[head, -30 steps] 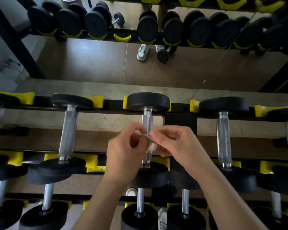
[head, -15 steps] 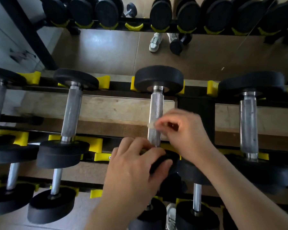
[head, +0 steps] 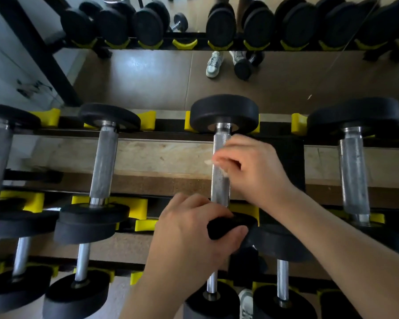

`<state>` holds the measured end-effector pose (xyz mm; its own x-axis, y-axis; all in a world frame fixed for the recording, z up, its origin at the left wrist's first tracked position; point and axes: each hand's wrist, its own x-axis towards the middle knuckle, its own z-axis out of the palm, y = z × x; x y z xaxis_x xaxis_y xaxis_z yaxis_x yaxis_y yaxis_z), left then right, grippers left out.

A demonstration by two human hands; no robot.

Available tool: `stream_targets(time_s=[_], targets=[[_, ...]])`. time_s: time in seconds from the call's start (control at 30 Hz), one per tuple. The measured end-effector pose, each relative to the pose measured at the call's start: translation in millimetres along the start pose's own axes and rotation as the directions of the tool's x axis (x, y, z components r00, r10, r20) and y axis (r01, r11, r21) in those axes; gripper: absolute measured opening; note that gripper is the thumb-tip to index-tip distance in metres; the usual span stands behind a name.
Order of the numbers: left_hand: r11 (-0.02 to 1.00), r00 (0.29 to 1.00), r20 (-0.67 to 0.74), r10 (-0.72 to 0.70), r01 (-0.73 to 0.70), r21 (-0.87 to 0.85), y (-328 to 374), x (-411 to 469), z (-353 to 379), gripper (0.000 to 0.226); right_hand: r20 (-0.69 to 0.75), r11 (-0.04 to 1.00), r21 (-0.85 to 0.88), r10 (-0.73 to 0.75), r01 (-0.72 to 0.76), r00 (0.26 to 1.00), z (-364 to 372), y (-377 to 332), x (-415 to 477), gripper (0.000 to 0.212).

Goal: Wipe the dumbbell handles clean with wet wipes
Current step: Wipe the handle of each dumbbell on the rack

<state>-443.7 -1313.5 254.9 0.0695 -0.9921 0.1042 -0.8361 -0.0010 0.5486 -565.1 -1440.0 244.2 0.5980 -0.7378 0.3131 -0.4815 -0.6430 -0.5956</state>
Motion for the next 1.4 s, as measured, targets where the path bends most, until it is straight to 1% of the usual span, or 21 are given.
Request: stream_targets(time_s=[0.07, 0.17, 0.2, 0.27, 0.33, 0.4, 0.47, 0.53, 0.63, 0.67, 0.77, 0.87, 0.93, 1.0, 1.03, 1.07, 1.13, 1.23, 1.3, 1.33, 1.4], targets=[[0.999, 0.999, 0.033, -0.010, 0.009, 0.032, 0, 5, -3, 0.034, -0.039, 0.998, 0.015, 0.054, -0.054, 0.998, 3, -2, 1, 0.008], [0.996, 0.996, 0.085, 0.024, -0.031, 0.088, 5, 1, -8, 0.036, 0.110, 0.995, 0.085, 0.037, -0.046, 0.993, 1, -9, -27, 0.011], [0.990, 0.993, 0.097, 0.062, -0.074, 0.124, 8, -2, -7, 0.036, 0.113, 0.997, 0.077, 0.018, -0.026, 0.993, 0, -8, -26, 0.012], [0.965, 0.981, 0.144, 0.132, -0.160, 0.207, 14, -7, -1, 0.041, 0.011, 0.999, 0.028, 0.018, -0.018, 1.000, 2, 2, -8, 0.009], [0.942, 0.969, 0.181, 0.167, -0.211, 0.260, 15, -7, 9, 0.043, -0.099, 0.997, 0.026, 0.068, -0.066, 0.993, 5, 5, 3, 0.006], [0.954, 0.971, 0.153, 0.184, -0.214, 0.210, 14, -5, 17, 0.036, -0.105, 0.976, 0.138, 0.182, -0.167, 0.978, 9, 1, -11, 0.007], [0.978, 0.983, 0.028, 0.184, -0.186, 0.099, 11, -3, 25, 0.023, 0.011, 0.868, 0.356, 0.367, -0.346, 0.930, 7, -2, -27, 0.014], [0.983, 0.982, -0.042, 0.183, -0.182, 0.041, 9, -2, 29, 0.021, 0.125, 0.722, 0.489, 0.498, -0.490, 0.858, 5, -3, -27, 0.014], [0.984, 0.987, -0.052, 0.151, -0.156, -0.090, -5, -3, 22, 0.034, 0.217, 0.604, 0.584, 0.527, -0.542, 0.822, 10, -12, -16, 0.009], [0.978, 0.991, -0.042, 0.126, -0.131, -0.163, -10, -4, 19, 0.040, 0.199, 0.613, 0.583, 0.529, -0.534, 0.825, 12, -18, -14, 0.009], [0.918, 0.998, 0.030, 0.052, -0.036, -0.394, -23, -5, 12, 0.050, 0.096, 0.744, 0.449, 0.510, -0.495, 0.855, 14, -25, -12, 0.010], [0.898, 0.994, 0.098, 0.050, -0.002, -0.440, -29, -1, 12, 0.053, 0.076, 0.847, 0.265, 0.457, -0.460, 0.886, 11, -20, -11, 0.006], [0.901, 0.991, 0.126, 0.043, 0.016, -0.433, -32, 0, 11, 0.054, -0.074, 0.917, 0.138, 0.387, -0.375, 0.919, 15, -15, -2, 0.003], [0.895, 0.986, 0.166, 0.028, 0.050, -0.444, -31, 1, 8, 0.055, -0.295, 0.949, 0.049, 0.313, -0.313, 0.903, 19, -9, 15, 0.006], [0.897, 0.982, 0.188, 0.023, 0.063, -0.437, -31, 2, 7, 0.055, -0.363, 0.954, 0.031, 0.288, -0.298, 0.886, 20, -5, 21, 0.008], [0.904, 0.976, 0.215, 0.020, 0.074, -0.420, -31, 2, 7, 0.055, -0.380, 0.959, 0.018, 0.270, -0.284, 0.885, 21, -1, 21, 0.009], [0.898, 0.962, 0.273, 0.014, 0.108, -0.427, -32, 1, 5, 0.052, -0.298, 0.957, 0.016, 0.280, -0.289, 0.912, 24, 4, -1, 0.008], [0.787, 0.956, 0.293, -0.025, 0.199, -0.583, -27, 3, -1, 0.038, -0.153, 0.917, 0.166, 0.388, -0.363, 0.909, 18, -1, -34, 0.010], [0.752, 0.962, 0.255, -0.101, 0.242, -0.613, -24, 5, 3, 0.039, -0.190, 0.903, 0.269, 0.391, -0.335, 0.900, 15, 1, -18, 0.010], [0.760, 0.965, 0.220, -0.141, 0.248, -0.601, -22, 7, 6, 0.037, -0.234, 0.912, 0.270, 0.372, -0.308, 0.898, 14, 1, -2, 0.011], [0.778, 0.968, 0.146, -0.203, 0.250, -0.576, -15, 10, 11, 0.023, -0.316, 0.947, 0.183, 0.310, -0.263, 0.897, 16, -2, 19, 0.011]])
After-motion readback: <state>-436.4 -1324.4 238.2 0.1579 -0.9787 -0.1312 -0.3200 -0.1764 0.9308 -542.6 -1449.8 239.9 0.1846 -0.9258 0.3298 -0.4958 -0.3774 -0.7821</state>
